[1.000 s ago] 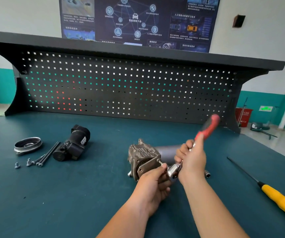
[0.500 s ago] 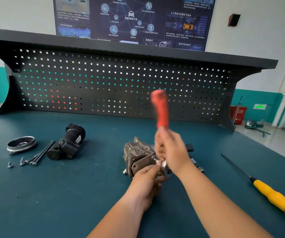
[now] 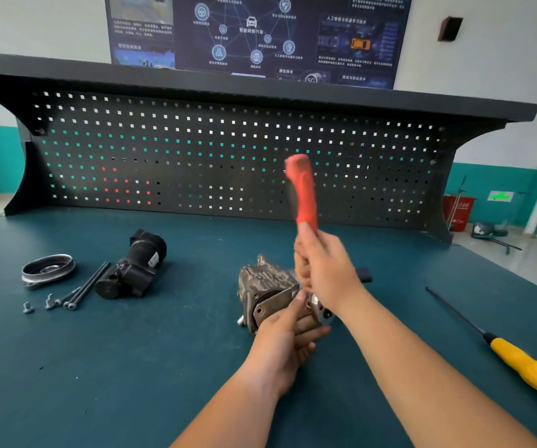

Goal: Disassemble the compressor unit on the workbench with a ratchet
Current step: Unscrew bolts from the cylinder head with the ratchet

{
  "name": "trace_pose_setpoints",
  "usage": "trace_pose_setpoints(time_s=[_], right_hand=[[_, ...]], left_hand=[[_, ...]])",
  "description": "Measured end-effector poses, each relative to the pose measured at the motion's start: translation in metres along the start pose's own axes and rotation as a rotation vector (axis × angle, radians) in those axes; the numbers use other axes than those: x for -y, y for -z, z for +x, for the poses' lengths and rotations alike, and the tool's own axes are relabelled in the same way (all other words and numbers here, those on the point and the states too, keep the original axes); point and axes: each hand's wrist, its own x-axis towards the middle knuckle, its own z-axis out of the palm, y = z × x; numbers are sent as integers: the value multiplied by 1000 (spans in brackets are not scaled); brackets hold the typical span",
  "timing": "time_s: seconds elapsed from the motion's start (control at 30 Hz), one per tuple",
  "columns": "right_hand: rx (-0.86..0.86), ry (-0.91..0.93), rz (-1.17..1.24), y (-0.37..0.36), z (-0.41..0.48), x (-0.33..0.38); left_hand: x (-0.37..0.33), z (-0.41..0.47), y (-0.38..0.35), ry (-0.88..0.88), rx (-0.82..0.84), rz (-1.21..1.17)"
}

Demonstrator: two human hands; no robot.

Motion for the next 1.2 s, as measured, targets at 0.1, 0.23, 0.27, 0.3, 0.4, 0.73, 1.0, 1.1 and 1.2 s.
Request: trace_pose_setpoints(time_s=[0.1, 0.23, 0.27, 0.3, 0.4, 0.73, 1.0, 1.1, 1.2], right_hand=[[347, 182, -574, -17, -4, 2], [353, 226, -576, -14, -12, 1], [257, 165, -377, -12, -15, 0], [133, 93, -149, -8, -15, -1], [-360, -136, 403, 12, -10, -11], [-784, -342, 876, 21, -12, -36], [64, 60, -99, -3, -2, -1], [306, 226, -495, -9, -6, 2], [238, 297, -525, -9, -16, -5]], left_hand=[[3, 3, 1, -63, 15, 20], [7, 9, 1, -122, -13, 58], [7, 10, 2, -126, -16, 68], [6, 10, 3, -127, -18, 77], [5, 8, 4, -143, -6, 88], [4, 1, 4, -61, -28, 31], [3, 3, 2, -69, 15, -7], [4, 4, 2, -70, 26, 6], [6, 5, 3, -83, 15, 54]])
